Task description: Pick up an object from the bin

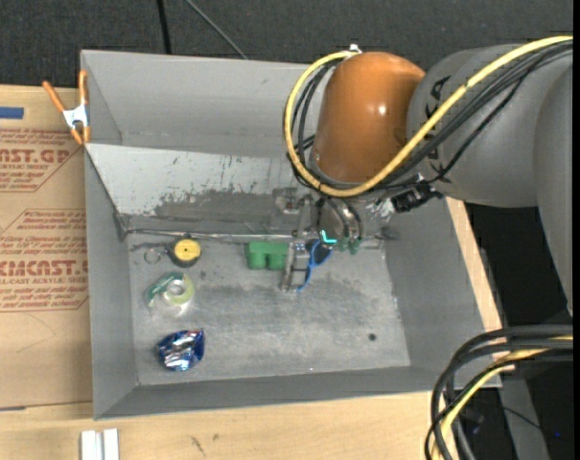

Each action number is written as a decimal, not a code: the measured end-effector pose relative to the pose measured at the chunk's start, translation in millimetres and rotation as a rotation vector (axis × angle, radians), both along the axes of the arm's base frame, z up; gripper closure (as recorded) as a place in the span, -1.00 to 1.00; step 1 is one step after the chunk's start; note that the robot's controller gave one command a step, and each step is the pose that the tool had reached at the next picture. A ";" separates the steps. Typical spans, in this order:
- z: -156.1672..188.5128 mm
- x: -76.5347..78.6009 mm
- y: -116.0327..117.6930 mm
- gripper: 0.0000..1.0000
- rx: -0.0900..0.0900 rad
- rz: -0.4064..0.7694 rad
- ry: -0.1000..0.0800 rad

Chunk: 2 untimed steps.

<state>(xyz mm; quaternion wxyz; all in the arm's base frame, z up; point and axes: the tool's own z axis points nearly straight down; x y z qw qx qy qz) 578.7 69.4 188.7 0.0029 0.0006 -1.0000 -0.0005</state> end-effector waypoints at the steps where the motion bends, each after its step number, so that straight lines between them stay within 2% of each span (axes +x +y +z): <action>1: -119.1 16.4 -19.0 -1.00 0.001 0.047 -0.019; 2: -114.3 18.0 -18.1 1.00 0.002 0.047 -0.022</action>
Offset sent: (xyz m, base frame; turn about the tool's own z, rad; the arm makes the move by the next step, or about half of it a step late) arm 0.0135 -0.0195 -0.1187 -0.0481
